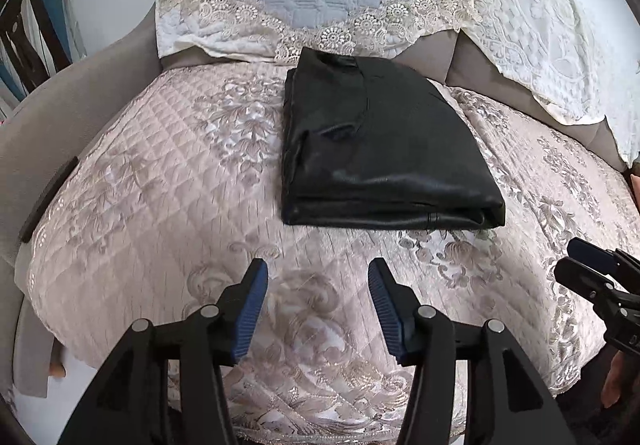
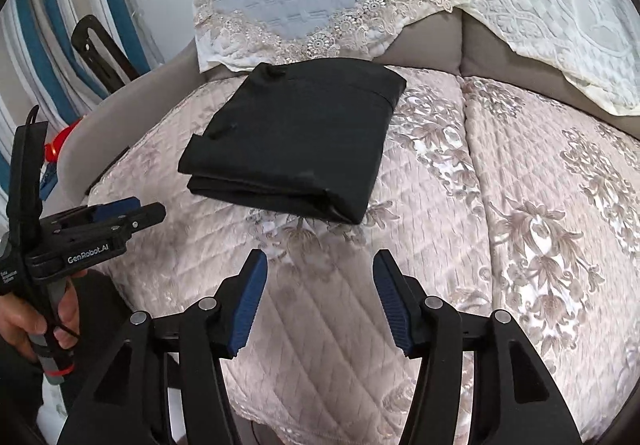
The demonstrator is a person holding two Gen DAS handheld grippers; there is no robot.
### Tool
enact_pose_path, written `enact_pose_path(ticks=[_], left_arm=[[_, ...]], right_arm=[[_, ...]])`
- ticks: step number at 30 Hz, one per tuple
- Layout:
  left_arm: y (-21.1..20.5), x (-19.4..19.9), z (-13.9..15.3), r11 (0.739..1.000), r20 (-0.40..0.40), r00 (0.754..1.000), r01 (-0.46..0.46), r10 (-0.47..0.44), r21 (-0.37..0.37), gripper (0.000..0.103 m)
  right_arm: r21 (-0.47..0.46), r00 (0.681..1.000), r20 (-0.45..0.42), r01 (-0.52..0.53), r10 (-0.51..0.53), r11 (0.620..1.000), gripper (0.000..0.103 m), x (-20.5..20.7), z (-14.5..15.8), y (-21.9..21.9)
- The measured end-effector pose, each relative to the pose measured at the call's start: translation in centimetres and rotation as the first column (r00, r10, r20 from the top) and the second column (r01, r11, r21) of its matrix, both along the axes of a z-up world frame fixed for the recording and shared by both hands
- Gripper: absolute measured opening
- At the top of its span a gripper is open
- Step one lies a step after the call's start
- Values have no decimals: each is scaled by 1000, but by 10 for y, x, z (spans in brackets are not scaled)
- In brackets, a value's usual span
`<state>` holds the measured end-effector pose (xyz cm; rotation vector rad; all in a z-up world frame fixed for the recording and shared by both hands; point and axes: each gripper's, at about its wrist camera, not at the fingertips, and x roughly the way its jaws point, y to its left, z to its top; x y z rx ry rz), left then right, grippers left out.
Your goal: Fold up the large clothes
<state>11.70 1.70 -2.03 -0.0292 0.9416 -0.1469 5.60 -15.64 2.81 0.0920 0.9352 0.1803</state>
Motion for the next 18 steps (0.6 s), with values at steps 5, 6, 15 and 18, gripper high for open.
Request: enact_pose_path(ticks=[5, 6, 15, 18], left_arm=[[-1, -6, -1, 1000, 5, 1000, -7, 7, 3, 54], [-1, -6, -1, 1000, 4, 1000, -8, 8, -1, 54], [-1, -11, -2, 1000, 2, 1000, -13, 13, 11, 54], [-2, -12, -2, 1000, 2, 1000, -11, 11, 12, 55]], right_arm=[[-9, 1000, 4, -4, 4, 1000, 56, -5, 2, 2], [-8, 1000, 5, -4, 4, 1000, 56, -6, 2, 3], [-8, 1000, 2, -5, 5, 1000, 56, -8, 3, 5], [-13, 1000, -2, -8, 8, 1000, 56, -8, 2, 7]])
